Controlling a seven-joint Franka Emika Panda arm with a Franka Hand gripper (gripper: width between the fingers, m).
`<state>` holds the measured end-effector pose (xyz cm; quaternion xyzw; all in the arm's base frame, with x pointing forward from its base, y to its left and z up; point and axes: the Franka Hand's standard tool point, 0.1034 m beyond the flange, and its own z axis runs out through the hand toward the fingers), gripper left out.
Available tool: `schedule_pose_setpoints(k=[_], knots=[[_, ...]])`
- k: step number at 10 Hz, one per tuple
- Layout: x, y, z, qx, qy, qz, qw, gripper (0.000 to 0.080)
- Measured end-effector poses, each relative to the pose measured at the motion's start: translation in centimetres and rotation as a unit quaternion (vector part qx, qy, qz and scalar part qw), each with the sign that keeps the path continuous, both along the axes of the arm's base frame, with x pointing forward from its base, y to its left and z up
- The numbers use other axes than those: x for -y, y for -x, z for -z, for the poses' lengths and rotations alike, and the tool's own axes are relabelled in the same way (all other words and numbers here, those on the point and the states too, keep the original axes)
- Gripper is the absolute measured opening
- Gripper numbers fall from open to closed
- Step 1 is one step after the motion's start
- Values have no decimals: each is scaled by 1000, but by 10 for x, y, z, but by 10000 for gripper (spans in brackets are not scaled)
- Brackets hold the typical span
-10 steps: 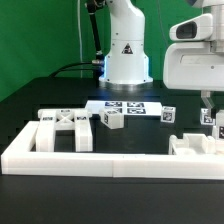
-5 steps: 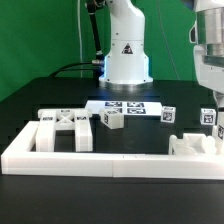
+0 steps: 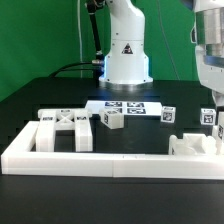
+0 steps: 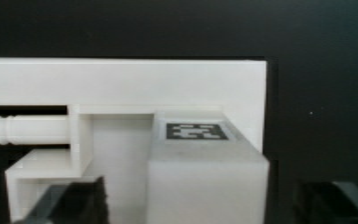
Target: Assemble chair
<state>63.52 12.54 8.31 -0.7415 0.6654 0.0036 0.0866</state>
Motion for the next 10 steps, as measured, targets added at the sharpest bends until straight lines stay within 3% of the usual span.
schedule_pose_setpoints(k=[1,2,6,10], knots=[[0,-1,-1,9,7,-58,998,621],[0,0,0,12,10,-85,996,641],[1,0,0,29,24,-211,977,649],[1,0,2,49,60,-411,908,649]])
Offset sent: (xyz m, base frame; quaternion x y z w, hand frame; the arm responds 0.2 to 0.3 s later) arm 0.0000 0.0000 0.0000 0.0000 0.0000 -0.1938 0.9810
